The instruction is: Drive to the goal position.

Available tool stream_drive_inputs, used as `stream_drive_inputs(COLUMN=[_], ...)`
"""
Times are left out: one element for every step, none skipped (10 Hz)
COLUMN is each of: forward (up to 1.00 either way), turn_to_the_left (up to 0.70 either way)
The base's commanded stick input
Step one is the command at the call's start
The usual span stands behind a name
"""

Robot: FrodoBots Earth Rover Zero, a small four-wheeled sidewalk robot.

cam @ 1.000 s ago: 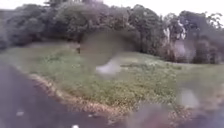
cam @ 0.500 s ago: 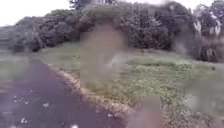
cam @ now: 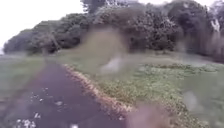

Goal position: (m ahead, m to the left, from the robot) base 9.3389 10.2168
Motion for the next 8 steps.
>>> stream_drive_inputs(forward=[0.85, 0.85, 0.85, 0.85, 0.85, 0.85, 0.85, 0.85], turn_to_the_left=[0.34, 0.34, 0.34, 0.34, 0.34, 0.34, 0.34, 0.34])
